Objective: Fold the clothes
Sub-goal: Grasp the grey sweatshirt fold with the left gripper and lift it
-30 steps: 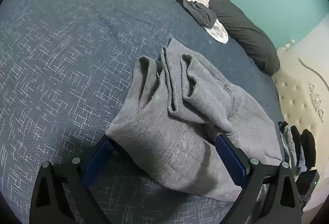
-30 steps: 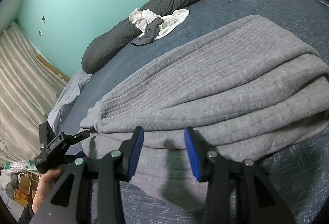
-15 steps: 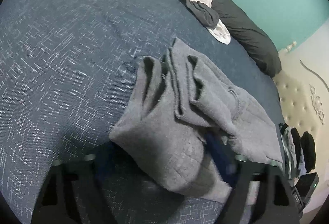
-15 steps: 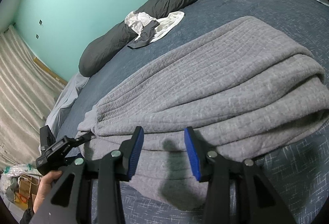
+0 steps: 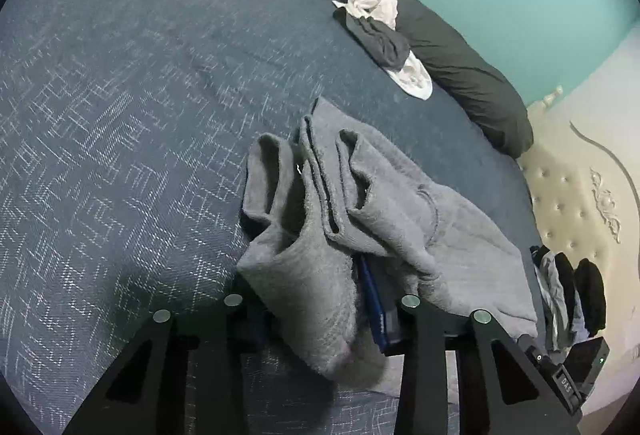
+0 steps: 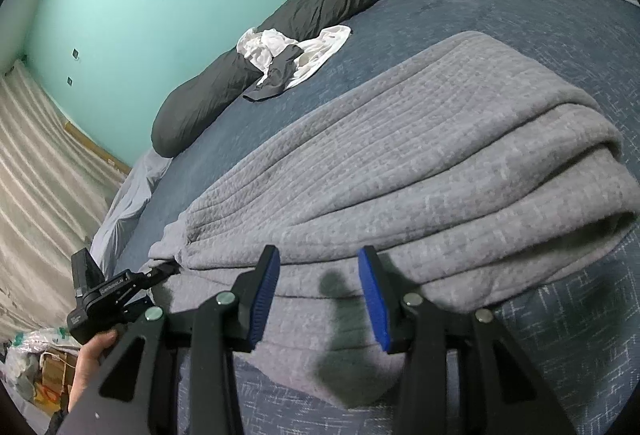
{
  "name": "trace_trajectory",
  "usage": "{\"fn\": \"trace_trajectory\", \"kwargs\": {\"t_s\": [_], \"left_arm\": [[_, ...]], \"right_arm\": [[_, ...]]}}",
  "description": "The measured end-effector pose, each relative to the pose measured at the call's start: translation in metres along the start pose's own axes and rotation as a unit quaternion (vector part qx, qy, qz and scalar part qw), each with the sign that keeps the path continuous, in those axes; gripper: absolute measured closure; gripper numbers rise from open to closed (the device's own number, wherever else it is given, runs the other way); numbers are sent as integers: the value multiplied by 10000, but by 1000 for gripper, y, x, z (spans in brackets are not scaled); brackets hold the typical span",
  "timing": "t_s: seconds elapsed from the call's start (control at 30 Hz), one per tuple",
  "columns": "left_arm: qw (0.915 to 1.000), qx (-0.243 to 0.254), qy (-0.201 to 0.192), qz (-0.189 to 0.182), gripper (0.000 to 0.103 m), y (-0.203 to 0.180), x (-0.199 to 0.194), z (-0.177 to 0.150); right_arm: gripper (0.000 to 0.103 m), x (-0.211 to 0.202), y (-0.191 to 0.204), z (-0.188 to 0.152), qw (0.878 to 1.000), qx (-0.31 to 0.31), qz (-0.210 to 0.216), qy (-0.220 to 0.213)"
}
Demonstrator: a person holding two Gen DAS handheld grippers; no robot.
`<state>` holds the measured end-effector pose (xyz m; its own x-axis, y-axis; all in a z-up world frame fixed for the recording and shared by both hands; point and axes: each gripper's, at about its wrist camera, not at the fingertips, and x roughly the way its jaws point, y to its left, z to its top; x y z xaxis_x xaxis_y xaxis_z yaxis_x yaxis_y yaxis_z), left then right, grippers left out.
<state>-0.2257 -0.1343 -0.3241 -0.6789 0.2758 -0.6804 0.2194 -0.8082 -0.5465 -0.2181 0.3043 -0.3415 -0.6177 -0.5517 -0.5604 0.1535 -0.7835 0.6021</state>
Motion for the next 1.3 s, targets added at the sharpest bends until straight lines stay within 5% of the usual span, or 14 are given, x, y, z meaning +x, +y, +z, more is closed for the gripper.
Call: {"fn": "trace_trajectory", "kwargs": {"t_s": [0.83,1.1,1.3], "left_arm": [[9941,1018,-358,-84,79,-100,-38,15],[9949,955,-279,-158,79,-88,-45,13],[9952,883,-225,-365,80,-75,-50,10]], "right_arm": [[61,-23,-24,17,9990,343,29,-273],[55,-6,-5,26,9996,163,198,-137],[60,11,3,36,10000,-15,-21,3]]}}
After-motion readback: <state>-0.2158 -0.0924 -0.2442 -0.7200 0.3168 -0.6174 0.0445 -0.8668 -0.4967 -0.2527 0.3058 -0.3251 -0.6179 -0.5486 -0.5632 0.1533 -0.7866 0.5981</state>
